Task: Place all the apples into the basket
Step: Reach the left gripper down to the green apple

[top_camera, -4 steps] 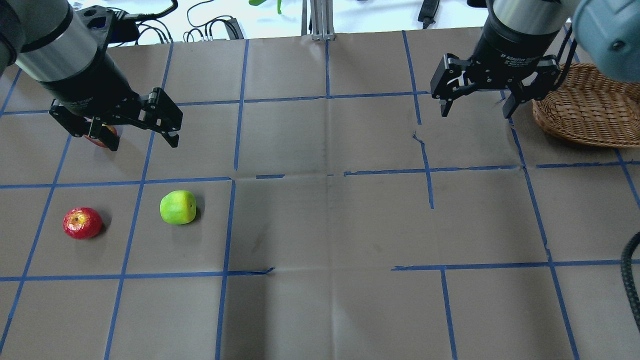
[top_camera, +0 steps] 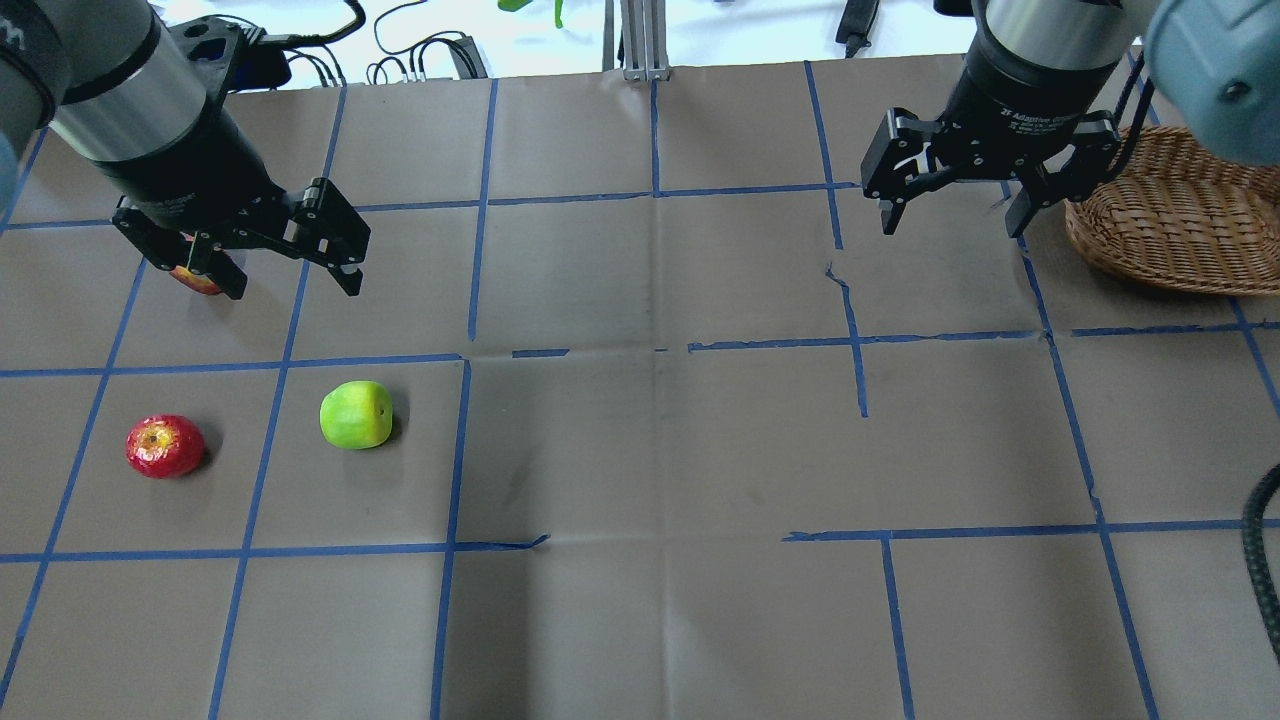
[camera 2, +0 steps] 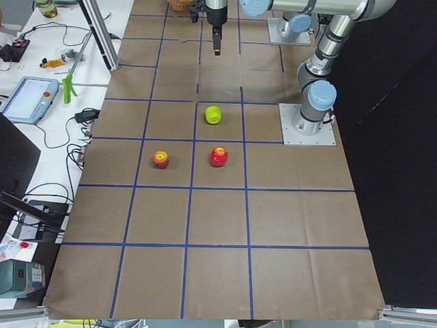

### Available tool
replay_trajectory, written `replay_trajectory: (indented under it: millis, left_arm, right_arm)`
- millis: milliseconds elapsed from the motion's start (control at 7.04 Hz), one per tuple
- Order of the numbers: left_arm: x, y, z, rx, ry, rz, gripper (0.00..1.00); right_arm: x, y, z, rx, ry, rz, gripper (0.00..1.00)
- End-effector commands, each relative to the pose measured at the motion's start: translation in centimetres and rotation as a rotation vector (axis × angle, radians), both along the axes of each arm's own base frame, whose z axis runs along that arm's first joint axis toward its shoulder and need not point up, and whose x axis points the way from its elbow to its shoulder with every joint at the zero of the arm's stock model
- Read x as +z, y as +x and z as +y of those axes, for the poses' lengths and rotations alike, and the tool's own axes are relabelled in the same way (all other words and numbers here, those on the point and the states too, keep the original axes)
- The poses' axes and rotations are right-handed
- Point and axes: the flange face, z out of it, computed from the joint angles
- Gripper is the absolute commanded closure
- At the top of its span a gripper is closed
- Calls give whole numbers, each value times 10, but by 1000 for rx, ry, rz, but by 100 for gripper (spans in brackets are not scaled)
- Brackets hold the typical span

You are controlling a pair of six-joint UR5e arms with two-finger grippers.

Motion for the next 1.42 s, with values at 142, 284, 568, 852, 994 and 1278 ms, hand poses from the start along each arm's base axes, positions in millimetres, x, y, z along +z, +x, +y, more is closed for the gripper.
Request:
replay_trajectory:
  millis: [142, 284, 568, 852, 994, 1278]
  left_arm:
    - [-100, 52, -80, -8, 26, 8, 2]
    - [-143, 64, -86, 26, 31, 5, 2]
    - [-230, 67, -49, 85, 33, -7, 2]
    - [-256, 67, -36, 88, 6, -19, 2]
    - [-256, 73, -35, 87, 13, -70, 3]
    - [-274, 90, -36, 126, 58, -97, 3]
  right_arm:
    - [0, 0, 0, 0, 0, 1, 0]
    - [0, 0, 0, 0, 0, 0, 0]
    - [0, 0, 0, 0, 0, 0, 0]
    - [0, 0, 0, 0, 0, 0, 0]
    - [0, 0, 0, 0, 0, 0, 0]
    - [0, 0, 0, 0, 0, 0, 0]
